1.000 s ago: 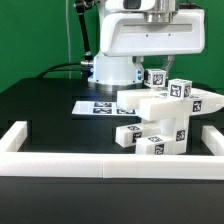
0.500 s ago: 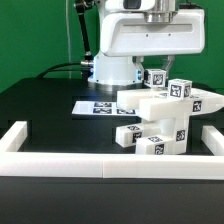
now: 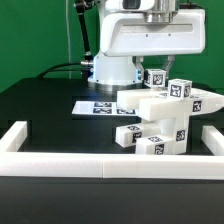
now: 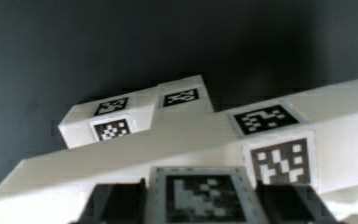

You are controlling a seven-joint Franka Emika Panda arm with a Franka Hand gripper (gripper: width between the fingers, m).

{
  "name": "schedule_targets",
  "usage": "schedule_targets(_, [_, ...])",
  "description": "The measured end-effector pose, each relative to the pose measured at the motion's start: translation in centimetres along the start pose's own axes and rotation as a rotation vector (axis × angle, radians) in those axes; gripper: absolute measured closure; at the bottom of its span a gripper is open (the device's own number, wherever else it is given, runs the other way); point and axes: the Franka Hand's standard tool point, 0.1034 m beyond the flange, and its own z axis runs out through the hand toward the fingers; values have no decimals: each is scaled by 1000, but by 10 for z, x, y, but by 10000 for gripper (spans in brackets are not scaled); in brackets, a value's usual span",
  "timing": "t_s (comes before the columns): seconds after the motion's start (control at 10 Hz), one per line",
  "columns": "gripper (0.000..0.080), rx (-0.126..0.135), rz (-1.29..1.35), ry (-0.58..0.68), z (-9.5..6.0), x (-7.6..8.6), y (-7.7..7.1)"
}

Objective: Assemble chair

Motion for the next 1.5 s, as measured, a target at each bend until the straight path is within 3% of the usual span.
schedule_targets(0.7, [511,4,434,0,0,0,-2])
schedule_targets(1.5, [511,44,997,-13,1,0,-5])
